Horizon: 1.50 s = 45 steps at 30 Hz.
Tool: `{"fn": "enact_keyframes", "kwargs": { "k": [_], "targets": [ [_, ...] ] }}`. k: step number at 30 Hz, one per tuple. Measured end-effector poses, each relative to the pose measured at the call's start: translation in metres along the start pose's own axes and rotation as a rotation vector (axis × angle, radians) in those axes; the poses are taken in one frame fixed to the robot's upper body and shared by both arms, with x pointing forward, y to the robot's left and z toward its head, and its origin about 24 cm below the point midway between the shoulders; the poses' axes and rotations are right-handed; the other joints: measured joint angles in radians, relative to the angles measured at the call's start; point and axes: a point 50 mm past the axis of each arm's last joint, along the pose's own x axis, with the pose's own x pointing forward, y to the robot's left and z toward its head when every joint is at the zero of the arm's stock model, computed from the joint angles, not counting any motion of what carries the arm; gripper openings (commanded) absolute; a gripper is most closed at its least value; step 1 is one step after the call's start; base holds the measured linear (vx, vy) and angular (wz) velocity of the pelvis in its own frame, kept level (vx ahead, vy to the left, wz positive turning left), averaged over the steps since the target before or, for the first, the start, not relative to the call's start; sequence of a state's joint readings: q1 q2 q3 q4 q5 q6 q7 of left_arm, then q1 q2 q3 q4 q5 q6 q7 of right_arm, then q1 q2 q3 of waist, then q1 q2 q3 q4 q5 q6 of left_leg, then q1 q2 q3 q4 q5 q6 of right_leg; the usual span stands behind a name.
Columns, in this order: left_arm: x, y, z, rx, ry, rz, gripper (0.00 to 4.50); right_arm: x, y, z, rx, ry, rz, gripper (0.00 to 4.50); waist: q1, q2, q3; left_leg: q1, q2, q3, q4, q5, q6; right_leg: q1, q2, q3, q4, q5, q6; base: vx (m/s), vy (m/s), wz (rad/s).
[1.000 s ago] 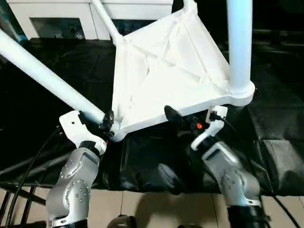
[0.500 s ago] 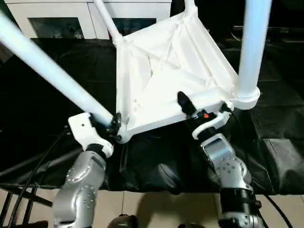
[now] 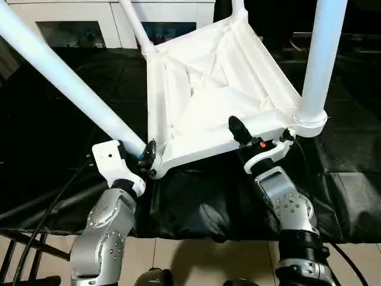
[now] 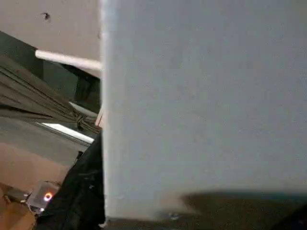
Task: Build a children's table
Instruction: Flip table
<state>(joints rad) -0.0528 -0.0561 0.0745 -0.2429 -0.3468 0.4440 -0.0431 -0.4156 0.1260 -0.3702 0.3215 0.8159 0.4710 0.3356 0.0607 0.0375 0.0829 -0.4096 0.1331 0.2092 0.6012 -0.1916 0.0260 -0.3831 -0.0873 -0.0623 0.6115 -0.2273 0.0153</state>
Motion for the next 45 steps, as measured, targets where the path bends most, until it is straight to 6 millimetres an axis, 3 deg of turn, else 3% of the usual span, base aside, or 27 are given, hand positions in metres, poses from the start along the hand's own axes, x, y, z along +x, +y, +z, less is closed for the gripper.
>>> {"fn": "enact_keyframes", "kwargs": {
  "k": [9, 10, 11, 14, 18, 22, 26, 31, 35, 40, 45],
  "targets": [
    [0.004, -0.002, -0.001, 0.027, 0.0, -0.032, 2.04, -0.001, -0.005, 0.007, -0.006, -0.01, -0.024, 2.0, 0.007, 0.0, 0.0, 0.0, 0.0, 0.0, 0.003, 0.001, 0.001, 0.0, -0.001, 0.0, 0.004, 0.0, 0.0, 0.0, 0.0, 0.0],
    [0.005, -0.002, -0.001, 0.03, 0.001, -0.045, 2.6, -0.001, -0.005, 0.008, -0.006, -0.013, -0.026, 1.99, 0.008, 0.001, 0.0, 0.0, 0.0, 0.0, 0.004, 0.001, 0.001, 0.0, -0.001, -0.001, 0.005, 0.0, 0.0, 0.0, 0.0, 0.0],
    [0.005, -0.002, -0.001, 0.03, 0.003, -0.056, 2.74, -0.001, -0.005, 0.009, -0.008, -0.015, -0.028, 1.99, 0.008, 0.001, 0.0, -0.001, 0.0, 0.0, 0.005, 0.001, 0.001, 0.0, -0.001, -0.001, 0.005, 0.0, 0.0, 0.0, 0.0, 0.0],
    [0.006, 0.0, -0.005, 0.049, 0.034, -0.112, 2.77, -0.002, -0.006, 0.013, -0.026, -0.017, -0.036, 1.98, 0.01, 0.0, 0.0, -0.002, 0.0, 0.0, 0.006, 0.001, 0.002, -0.001, -0.001, -0.001, 0.006, 0.0, 0.0, 0.0, 0.0, 0.0],
    [0.002, 0.004, -0.008, 0.101, 0.074, -0.163, 3.17, -0.002, -0.005, 0.017, -0.046, -0.02, -0.034, 1.98, 0.009, 0.002, -0.001, -0.006, 0.0, 0.0, 0.008, 0.001, 0.002, -0.005, -0.001, 0.0, 0.01, 0.0, 0.0, 0.0, 0.0, 0.0],
    [-0.023, 0.029, -0.017, 0.3, 0.197, -0.253, 3.56, -0.002, 0.002, 0.028, -0.1, -0.042, -0.042, 1.98, 0.012, 0.004, -0.003, -0.016, 0.001, 0.0, 0.015, 0.003, 0.004, -0.017, -0.001, 0.0, 0.022, -0.001, -0.001, 0.0, 0.0, 0.0],
    [-0.037, 0.041, -0.026, 0.35, 0.287, -0.278, 3.88, -0.007, 0.006, 0.048, -0.172, -0.094, -0.063, 1.98, 0.035, 0.005, -0.003, -0.016, 0.001, 0.0, 0.016, 0.007, 0.006, -0.015, -0.003, -0.001, 0.022, 0.001, -0.001, 0.0, 0.0, 0.0],
    [-0.035, 0.008, -0.016, 0.433, 0.205, -0.447, 4.29, -0.009, 0.008, 0.058, -0.221, -0.109, -0.095, 1.98, 0.038, 0.006, -0.003, -0.015, 0.001, 0.003, 0.016, 0.013, 0.0, -0.014, -0.004, 0.0, 0.021, 0.012, -0.001, 0.0, 0.0, 0.0],
    [-0.028, -0.004, -0.001, 0.534, 0.122, -0.508, 4.49, -0.012, 0.017, 0.071, -0.313, -0.141, -0.119, 1.98, 0.035, 0.006, -0.003, -0.015, 0.002, 0.003, 0.014, 0.019, -0.004, -0.015, -0.004, 0.0, 0.021, 0.017, 0.003, 0.0, 0.0, 0.0],
    [-0.029, -0.028, 0.013, 0.576, 0.071, -0.649, 4.5, -0.017, 0.033, 0.091, -0.484, -0.19, -0.148, 1.98, 0.031, 0.006, -0.003, -0.014, 0.002, 0.003, 0.014, 0.021, -0.006, -0.014, -0.004, 0.0, 0.021, 0.02, 0.003, 0.0, 0.0, 0.0],
    [-0.036, -0.063, 0.035, 0.633, -0.036, -0.838, 4.5, -0.016, 0.045, 0.097, -0.599, -0.207, -0.182, 1.98, 0.025, 0.01, -0.01, -0.011, 0.002, 0.003, 0.014, 0.021, -0.006, -0.012, -0.004, 0.001, 0.021, 0.02, 0.003, 0.0, 0.0, 0.0]
  ]
}}
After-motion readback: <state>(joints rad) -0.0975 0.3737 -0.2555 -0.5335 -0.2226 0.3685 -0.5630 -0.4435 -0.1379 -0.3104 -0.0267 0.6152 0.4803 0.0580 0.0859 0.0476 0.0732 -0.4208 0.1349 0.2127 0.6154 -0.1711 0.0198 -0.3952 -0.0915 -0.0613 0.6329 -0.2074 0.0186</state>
